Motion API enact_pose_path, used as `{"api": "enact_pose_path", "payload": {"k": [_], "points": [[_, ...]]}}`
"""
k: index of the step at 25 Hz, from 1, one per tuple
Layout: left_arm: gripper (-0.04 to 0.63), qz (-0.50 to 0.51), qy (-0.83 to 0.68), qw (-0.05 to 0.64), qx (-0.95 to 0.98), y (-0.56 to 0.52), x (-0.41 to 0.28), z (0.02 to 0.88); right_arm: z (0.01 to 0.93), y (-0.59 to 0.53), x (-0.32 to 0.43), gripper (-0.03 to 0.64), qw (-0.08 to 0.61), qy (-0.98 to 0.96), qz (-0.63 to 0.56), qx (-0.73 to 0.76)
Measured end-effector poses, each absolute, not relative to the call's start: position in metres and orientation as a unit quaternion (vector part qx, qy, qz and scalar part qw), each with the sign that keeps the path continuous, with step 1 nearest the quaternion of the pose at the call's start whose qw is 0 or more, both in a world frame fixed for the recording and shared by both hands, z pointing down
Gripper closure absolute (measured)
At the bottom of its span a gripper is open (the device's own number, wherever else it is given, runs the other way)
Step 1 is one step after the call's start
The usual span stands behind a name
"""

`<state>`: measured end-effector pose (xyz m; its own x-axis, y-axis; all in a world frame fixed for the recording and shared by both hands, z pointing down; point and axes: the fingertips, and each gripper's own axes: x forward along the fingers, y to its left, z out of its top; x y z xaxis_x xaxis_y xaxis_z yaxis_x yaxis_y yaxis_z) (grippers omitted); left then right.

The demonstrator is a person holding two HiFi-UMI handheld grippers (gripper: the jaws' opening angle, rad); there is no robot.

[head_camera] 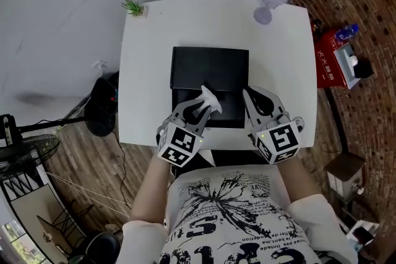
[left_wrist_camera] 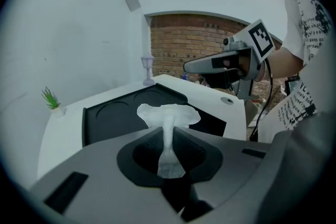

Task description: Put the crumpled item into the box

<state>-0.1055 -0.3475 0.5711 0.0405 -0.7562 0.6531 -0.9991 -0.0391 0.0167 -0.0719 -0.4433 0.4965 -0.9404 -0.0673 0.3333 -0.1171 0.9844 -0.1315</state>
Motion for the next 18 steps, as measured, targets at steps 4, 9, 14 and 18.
{"api": "enact_pose_path", "payload": {"k": [4,9,14,18], "points": [[0.528,0.285,-0.608,0.272,0.689,-0.352,-0.096,0.597,0.507,-0.446,-0.070,0.601,0.171,-0.981,0.081,0.038],[0.520,0.328,-0.558,0.289,0.705,-0.357,-0.089,0.619,0.517,-0.450,-0.067,0.601,0.176,-0.980,0.091,0.036],[0.522,0.385,-0.501,0.303,0.713,-0.353,-0.082,0.640,0.523,-0.452,-0.063,0.601,0.181,-0.978,0.092,0.038],[0.522,0.395,-0.490,0.310,0.713,-0.353,-0.084,0.650,0.524,-0.453,-0.062,0.603,0.186,-0.977,0.091,0.043]]}}
